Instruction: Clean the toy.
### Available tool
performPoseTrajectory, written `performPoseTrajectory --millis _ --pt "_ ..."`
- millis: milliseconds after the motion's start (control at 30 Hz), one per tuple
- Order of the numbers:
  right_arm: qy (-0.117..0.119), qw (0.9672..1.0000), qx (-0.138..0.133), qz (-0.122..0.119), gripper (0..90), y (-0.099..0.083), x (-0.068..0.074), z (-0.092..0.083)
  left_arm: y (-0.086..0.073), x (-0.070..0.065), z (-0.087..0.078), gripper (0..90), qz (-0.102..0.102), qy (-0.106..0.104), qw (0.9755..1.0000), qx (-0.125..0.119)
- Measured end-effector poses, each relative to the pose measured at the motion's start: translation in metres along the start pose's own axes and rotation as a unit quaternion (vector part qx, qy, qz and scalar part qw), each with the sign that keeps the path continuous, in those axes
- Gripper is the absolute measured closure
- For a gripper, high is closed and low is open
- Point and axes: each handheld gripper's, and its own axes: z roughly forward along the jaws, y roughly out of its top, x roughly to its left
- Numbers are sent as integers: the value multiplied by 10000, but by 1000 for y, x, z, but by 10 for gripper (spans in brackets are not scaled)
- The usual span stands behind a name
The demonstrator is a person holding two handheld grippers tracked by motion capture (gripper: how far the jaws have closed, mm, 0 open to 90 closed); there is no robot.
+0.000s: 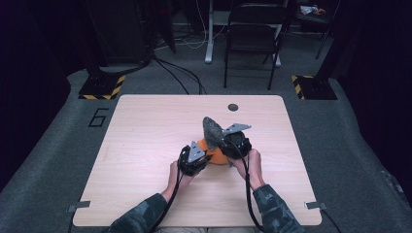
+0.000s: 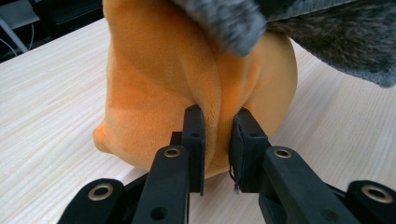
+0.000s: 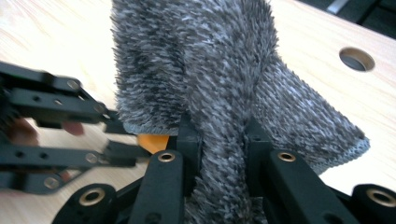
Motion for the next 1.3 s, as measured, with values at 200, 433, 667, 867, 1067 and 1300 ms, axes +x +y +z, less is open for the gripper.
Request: performPoseTrajectory --millis 200,433,667,867,1067,1300 --pt "-79 9995 266 146 743 -7 -15 -1 -1 2 0 777 -80 -33 10000 -2" --pt "-39 9969 592 526 742 -24 -43 3 -2 4 0 775 -171 -99 9998 -22" --pt "-22 9901 1037 945 739 -42 -62 17 -3 6 0 774 -260 -139 9996 -33" --pt "33 9828 1418 1179 739 -60 -73 40 -4 10 0 772 -345 -142 9993 -71" --pt "-42 9836 1398 1136 743 -54 -74 32 -5 12 0 772 -419 -168 9989 -99" --pt "-22 9949 538 850 746 -22 -58 -7 -5 11 0 772 -394 -154 9990 -122"
